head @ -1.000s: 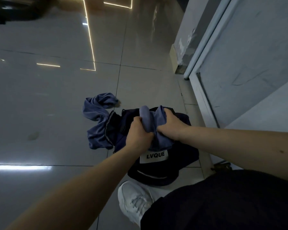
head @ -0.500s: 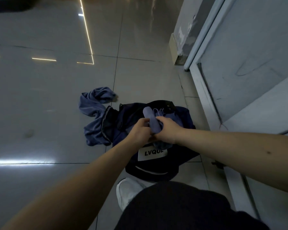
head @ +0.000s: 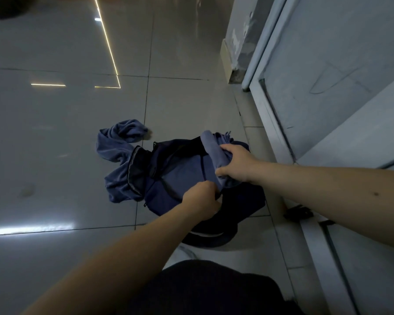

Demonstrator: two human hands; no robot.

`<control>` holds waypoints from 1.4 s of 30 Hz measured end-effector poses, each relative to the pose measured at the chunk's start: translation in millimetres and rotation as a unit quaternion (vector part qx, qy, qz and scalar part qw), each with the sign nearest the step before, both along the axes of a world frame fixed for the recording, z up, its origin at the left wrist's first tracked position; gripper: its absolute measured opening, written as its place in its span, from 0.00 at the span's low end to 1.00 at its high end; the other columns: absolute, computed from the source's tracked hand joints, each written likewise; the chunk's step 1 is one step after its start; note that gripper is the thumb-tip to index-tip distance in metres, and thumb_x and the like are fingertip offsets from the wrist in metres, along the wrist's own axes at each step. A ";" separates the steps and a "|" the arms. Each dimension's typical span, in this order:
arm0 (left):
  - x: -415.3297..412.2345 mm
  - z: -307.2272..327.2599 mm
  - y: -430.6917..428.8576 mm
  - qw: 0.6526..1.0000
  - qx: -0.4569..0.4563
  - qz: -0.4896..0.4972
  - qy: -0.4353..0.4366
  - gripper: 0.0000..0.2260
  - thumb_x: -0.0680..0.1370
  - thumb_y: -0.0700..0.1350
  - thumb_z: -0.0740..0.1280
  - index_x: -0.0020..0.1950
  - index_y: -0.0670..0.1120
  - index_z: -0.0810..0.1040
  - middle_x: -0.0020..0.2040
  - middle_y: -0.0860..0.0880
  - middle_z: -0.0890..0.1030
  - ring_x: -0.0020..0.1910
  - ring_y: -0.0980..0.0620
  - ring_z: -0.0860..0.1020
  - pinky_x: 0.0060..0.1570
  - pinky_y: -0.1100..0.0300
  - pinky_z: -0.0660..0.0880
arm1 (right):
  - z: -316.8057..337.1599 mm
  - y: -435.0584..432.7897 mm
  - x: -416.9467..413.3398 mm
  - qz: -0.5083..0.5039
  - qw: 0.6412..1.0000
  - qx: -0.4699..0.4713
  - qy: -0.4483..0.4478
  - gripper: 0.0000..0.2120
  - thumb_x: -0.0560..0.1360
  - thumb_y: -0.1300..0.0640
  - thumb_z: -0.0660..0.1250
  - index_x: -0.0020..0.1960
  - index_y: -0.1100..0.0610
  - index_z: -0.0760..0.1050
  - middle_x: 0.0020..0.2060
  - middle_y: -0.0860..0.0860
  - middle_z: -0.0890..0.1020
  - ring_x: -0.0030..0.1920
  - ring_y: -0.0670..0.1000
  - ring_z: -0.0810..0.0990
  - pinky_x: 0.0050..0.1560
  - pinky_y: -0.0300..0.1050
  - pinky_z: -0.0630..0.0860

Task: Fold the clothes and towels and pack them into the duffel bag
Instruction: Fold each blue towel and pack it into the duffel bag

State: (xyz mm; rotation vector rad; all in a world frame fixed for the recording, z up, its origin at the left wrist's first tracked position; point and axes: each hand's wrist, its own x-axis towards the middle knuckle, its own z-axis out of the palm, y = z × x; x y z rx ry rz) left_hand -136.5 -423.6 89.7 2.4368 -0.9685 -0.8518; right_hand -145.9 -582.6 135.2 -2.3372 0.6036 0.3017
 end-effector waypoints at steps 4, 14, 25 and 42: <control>-12.1 -0.7 9.6 0.992 -0.083 -0.076 -0.057 0.05 0.80 0.49 0.64 0.51 0.52 0.79 0.47 0.50 0.80 0.44 0.46 0.77 0.39 0.53 0.72 | -3.9 13.8 5.7 -0.003 1.000 0.000 -0.001 0.44 0.69 0.55 0.79 0.79 0.56 0.61 0.74 0.54 0.67 0.70 0.56 0.71 0.60 0.42 0.71; -26.6 -1.3 21.3 0.950 -0.243 -0.081 -0.177 0.13 0.79 0.43 0.68 0.63 0.50 0.83 0.56 0.51 0.84 0.54 0.48 0.78 0.50 0.57 0.73 | -8.5 20.1 -8.9 0.096 0.966 -0.177 0.163 0.32 0.72 0.55 0.75 0.70 0.55 0.63 0.71 0.59 0.58 0.61 0.65 0.73 0.60 0.56 0.75; -17.6 -3.6 27.2 0.971 -0.206 -0.067 -0.104 0.11 0.79 0.44 0.68 0.59 0.54 0.84 0.53 0.54 0.84 0.52 0.53 0.78 0.49 0.59 0.74 | -33.8 11.8 -31.7 0.050 0.974 -0.148 0.165 0.44 0.69 0.40 0.75 0.76 0.54 0.58 0.72 0.58 0.57 0.66 0.65 0.69 0.62 0.58 0.74; 9.8 -23.3 -35.5 0.978 -0.124 -0.061 -0.158 0.15 0.76 0.49 0.68 0.62 0.50 0.77 0.63 0.51 0.76 0.62 0.48 0.73 0.57 0.55 0.68 | -24.0 -25.8 -44.8 0.192 0.926 -0.270 0.182 0.44 0.79 0.61 0.65 0.81 0.48 0.39 0.58 0.61 0.77 0.52 0.63 0.79 0.46 0.55 0.77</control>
